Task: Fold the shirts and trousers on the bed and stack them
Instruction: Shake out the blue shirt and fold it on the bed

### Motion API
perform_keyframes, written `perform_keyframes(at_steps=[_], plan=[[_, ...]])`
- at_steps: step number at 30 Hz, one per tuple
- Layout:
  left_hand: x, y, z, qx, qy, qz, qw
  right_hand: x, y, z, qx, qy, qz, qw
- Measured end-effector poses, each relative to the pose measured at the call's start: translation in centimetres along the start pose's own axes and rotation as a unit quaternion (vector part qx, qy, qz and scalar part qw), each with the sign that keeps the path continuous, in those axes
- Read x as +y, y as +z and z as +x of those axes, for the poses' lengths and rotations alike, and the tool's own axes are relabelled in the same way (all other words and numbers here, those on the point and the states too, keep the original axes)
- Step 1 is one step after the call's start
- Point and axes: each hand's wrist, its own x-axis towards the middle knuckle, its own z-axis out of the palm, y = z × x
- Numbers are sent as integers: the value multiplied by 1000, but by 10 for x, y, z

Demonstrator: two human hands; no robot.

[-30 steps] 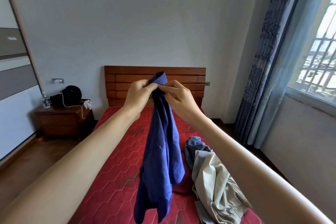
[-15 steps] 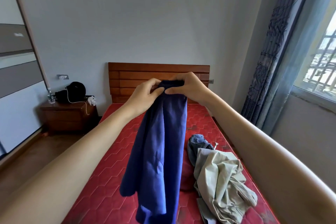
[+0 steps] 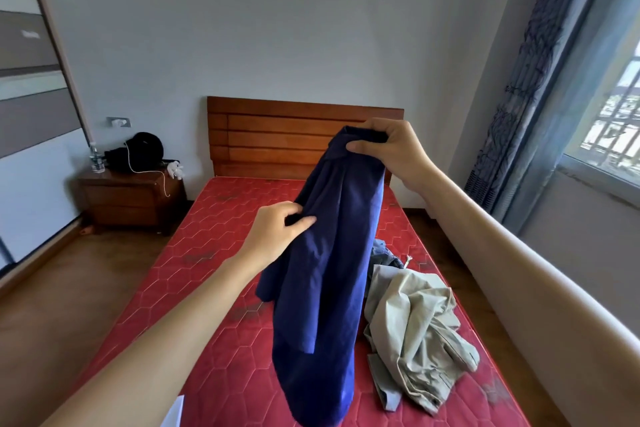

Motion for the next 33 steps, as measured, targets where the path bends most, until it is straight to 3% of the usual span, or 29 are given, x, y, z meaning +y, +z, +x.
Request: perform_keyframes(at_steps=[7, 17, 24, 33], plan=[[-3, 22, -17, 11, 28, 56, 998, 7, -12, -9, 38, 13, -6, 999], [12, 60, -34, 105, 31, 120, 987, 15, -13, -16, 96, 31, -86, 991], [21, 72, -46, 66, 15, 80, 994, 15, -15, -17, 116, 35, -96, 988], [31, 75, -50, 50, 23, 138, 989, 12, -21, -22, 110, 28, -133, 985]])
